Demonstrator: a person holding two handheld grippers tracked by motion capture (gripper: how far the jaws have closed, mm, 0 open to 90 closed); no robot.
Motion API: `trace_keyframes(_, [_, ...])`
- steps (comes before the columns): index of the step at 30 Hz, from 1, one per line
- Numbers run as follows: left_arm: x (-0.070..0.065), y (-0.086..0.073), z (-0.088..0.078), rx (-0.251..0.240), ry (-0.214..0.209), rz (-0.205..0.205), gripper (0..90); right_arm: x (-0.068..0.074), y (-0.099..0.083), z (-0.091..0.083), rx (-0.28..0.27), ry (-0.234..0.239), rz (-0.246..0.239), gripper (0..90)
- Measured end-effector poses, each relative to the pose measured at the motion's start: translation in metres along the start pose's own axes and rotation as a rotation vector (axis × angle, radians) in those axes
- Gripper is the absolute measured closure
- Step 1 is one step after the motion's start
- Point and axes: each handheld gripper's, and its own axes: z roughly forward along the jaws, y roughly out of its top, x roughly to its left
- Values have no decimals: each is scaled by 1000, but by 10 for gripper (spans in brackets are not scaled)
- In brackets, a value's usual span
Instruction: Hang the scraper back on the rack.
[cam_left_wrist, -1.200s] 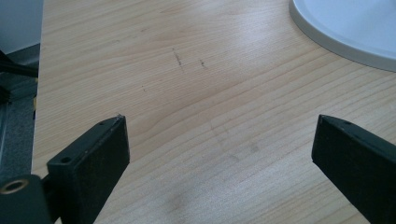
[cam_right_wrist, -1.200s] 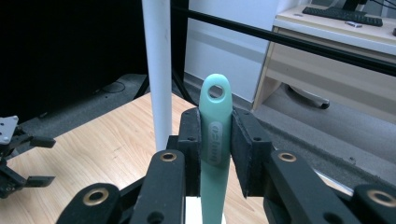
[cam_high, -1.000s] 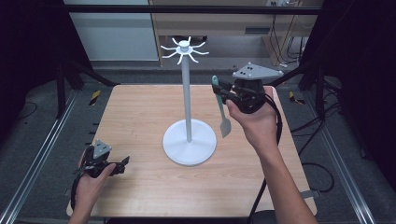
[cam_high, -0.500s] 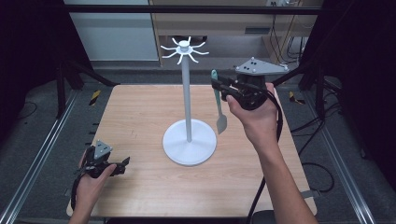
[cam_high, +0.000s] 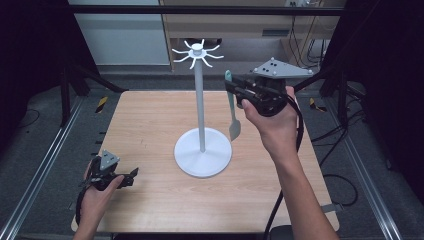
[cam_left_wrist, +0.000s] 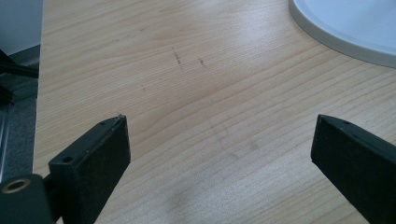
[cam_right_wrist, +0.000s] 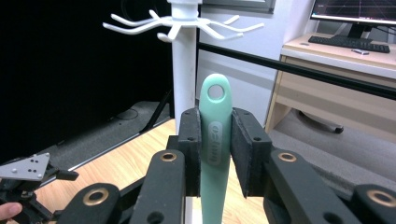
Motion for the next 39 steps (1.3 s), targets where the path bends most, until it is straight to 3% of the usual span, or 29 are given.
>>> trace_keyframes(27, [0,0,0,6,-6,4,45,18,16,5,-35,30,-9,746])
trace_keyframes(39, [-1,0,1,12,-10,9,47,22,20,9,-24,37,-14,746])
